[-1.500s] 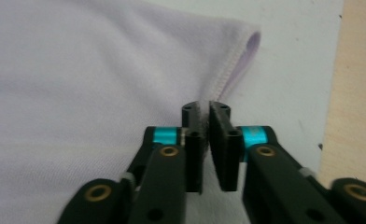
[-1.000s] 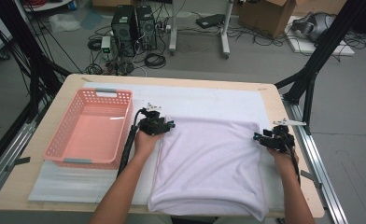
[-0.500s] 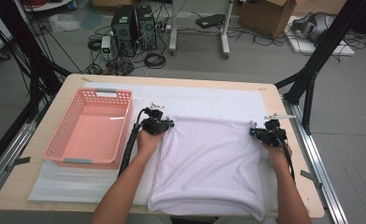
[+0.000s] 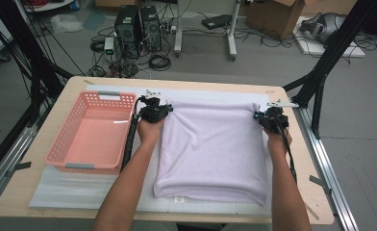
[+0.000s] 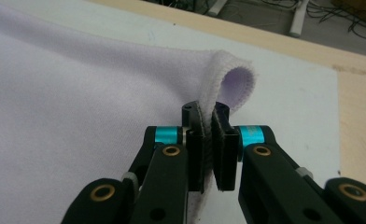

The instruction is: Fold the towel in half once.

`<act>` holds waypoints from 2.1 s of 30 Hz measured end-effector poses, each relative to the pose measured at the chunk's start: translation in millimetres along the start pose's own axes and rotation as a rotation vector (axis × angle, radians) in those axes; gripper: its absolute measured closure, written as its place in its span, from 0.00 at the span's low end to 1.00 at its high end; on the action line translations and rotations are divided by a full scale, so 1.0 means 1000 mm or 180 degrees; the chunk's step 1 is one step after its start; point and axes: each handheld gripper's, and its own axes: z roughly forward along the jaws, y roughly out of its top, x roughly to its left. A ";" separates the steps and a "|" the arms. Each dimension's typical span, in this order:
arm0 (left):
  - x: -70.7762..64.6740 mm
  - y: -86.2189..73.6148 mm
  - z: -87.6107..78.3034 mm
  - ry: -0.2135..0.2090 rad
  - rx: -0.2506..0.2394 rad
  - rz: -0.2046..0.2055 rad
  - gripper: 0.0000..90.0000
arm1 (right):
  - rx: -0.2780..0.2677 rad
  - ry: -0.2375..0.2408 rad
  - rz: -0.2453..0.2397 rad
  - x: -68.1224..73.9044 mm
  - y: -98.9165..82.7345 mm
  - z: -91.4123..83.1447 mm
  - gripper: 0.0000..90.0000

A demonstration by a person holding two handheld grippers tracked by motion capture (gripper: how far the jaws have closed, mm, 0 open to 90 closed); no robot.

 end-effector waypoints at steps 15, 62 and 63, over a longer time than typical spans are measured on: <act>-0.011 -0.017 -0.014 -0.0336 0.0255 -0.0026 0.56 | -0.0005 0.0109 0.0178 0.003 0.003 -0.010 0.75; -0.042 -0.075 -0.076 0.0100 0.0143 0.0395 0.97 | 0.0091 0.0023 -0.0107 0.049 -0.085 -0.077 0.98; -0.041 -0.075 -0.076 0.0115 0.0136 0.0323 0.96 | 0.0105 0.0023 -0.0080 0.049 -0.085 -0.075 0.98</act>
